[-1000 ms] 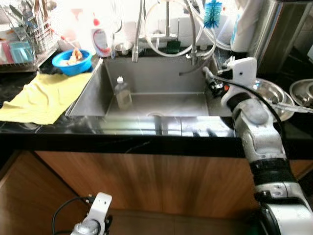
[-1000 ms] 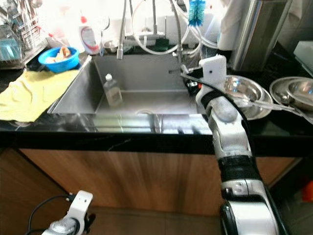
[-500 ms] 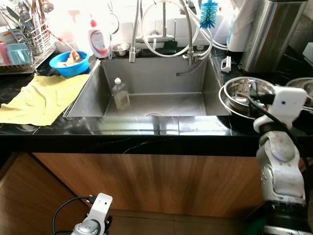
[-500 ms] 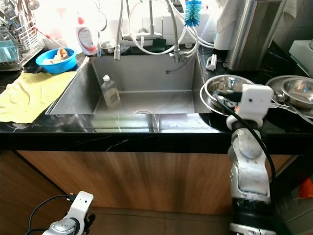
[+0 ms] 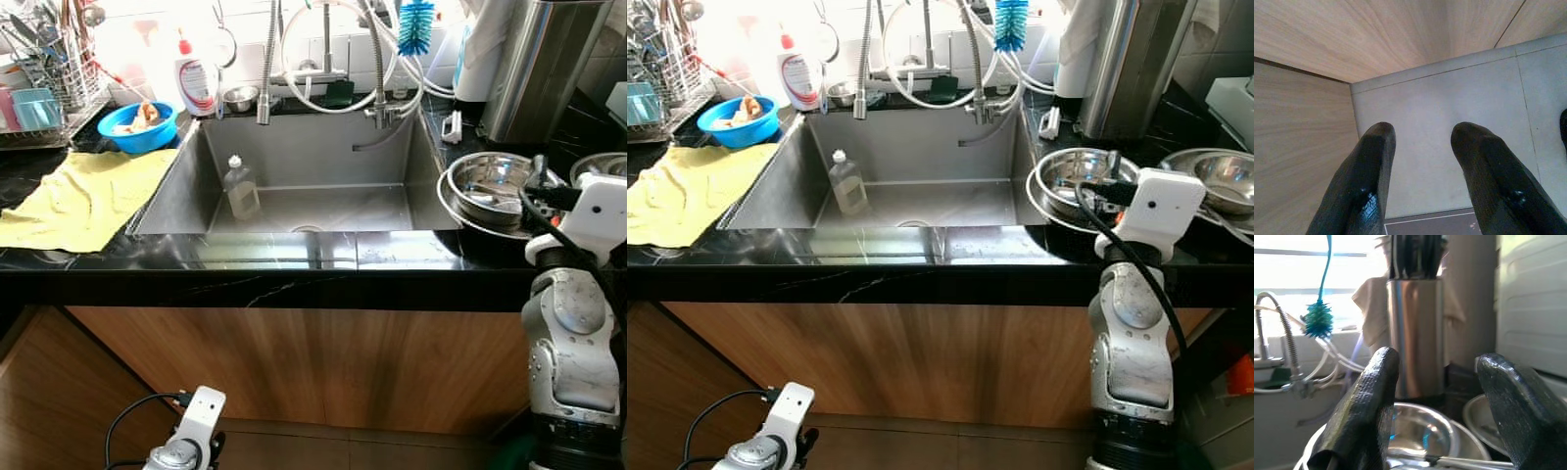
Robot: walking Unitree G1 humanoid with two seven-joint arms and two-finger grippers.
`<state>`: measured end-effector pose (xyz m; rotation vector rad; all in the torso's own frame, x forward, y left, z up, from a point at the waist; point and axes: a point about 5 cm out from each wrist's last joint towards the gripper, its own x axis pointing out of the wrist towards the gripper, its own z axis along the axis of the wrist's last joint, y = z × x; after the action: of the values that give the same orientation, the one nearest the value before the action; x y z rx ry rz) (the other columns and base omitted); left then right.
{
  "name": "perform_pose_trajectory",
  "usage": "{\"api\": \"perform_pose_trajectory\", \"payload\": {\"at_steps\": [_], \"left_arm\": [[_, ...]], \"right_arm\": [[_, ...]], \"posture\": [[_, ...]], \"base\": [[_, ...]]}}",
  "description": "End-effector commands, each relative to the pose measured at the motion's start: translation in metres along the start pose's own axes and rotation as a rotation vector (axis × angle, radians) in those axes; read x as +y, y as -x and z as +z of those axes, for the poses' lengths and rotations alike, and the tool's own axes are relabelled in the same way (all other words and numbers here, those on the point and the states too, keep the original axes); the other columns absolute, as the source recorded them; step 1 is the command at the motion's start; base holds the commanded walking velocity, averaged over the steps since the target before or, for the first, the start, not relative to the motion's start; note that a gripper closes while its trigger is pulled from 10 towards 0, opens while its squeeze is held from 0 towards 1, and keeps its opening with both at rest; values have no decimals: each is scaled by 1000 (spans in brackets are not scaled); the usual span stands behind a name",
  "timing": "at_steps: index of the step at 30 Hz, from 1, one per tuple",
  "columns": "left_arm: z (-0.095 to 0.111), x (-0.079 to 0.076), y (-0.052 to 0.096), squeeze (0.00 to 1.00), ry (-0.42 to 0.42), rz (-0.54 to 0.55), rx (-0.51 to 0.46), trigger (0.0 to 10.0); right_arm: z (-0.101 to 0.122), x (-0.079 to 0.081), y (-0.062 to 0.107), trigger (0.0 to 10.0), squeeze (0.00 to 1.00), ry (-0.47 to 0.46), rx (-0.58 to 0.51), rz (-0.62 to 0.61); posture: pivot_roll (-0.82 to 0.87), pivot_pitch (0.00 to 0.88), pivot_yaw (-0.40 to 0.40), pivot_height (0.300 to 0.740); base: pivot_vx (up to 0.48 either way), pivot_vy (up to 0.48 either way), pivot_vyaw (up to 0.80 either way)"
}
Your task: Kitchen organization
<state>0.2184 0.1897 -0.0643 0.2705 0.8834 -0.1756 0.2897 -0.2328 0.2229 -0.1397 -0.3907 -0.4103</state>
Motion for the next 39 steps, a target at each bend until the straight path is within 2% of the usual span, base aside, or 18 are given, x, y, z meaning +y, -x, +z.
{"api": "perform_pose_trajectory", "payload": {"at_steps": [1, 2, 3, 8, 9, 10, 14, 15, 16, 17, 24, 26, 32, 39], "left_arm": [[-5, 3, 1, 0, -5, 14, 16, 10000], [-4, 3, 1, 0, -3, 13, 15, 10000], [-4, 3, 1, 0, -2, 13, 14, 10000], [-4, 3, 1, 0, -2, 13, 15, 10000], [-4, 3, 1, 0, -3, 14, 15, 10000], [-5, 3, 1, 0, -3, 14, 16, 10000], [-5, 3, 1, 0, -2, 15, 16, 10000], [-4, 4, 1, 0, -2, 16, 16, 10000], [-4, 4, 1, 0, -3, 16, 15, 10000], [-4, 4, 1, 0, -3, 16, 15, 10000], [-4, 4, 1, 0, -5, 16, 14, 10000], [-4, 4, 1, 0, -5, 16, 14, 10000], [-4, 5, 1, 0, -5, 17, 13, 10000], [-4, 5, 1, 0, -5, 18, 14, 10000]], "right_arm": [[1, -12, 2, 10000, 0, 10, -3, -83], [-2, -21, 2, 10000, 0, 6, 10, -142], [-2, -24, 2, 10000, 0, -5, 11, -158], [1, -29, 1, 10000, 0, -16, 5, -183], [2, -31, 1, 10000, 624, -23, 2, -196], [2, -34, 1, 10000, 1000, -34, 2, -221], [1, -37, 3, 10000, 1000, -64, 5, -261], [1, -37, 4, 10000, 773, -71, 4, -269], [1, -37, 4, 10000, 773, -73, 3, -270], [1, -37, 4, 10000, 0, -72, 3, -275], [0, -39, 7, 10000, 0, -83, 7, -302], [-8, -39, 8, 10000, 0, -133, 58, -321], [-18, -39, 9, 10000, 0, -199, 123, -341], [-20, -36, 7, 10000, 0, -251, 138, -337]], "posture": [[-147, 0, 93, 740], [-146, 0, 92, 740], [-146, 0, 92, 740], [-146, 0, 92, 740], [-148, 0, 92, 740], [-146, 0, 92, 740], [-144, 0, 92, 740], [-144, 0, 94, 740], [-145, 0, 94, 740], [-145, 0, 94, 740], [-145, 0, 96, 740], [-144, 0, 96, 740], [-142, 0, 95, 740], [-141, 0, 94, 740]], "base": [[0, 0, 0], [0, 0, 0], [0, 0, 0], [0, 0, 0], [0, 0, 0], [0, 0, 0], [0, 0, 0], [0, 0, 0], [0, 0, 0], [0, 0, 0], [0, 0, 0], [0, 0, 0], [0, 0, 0], [0, 0, 0]]}}
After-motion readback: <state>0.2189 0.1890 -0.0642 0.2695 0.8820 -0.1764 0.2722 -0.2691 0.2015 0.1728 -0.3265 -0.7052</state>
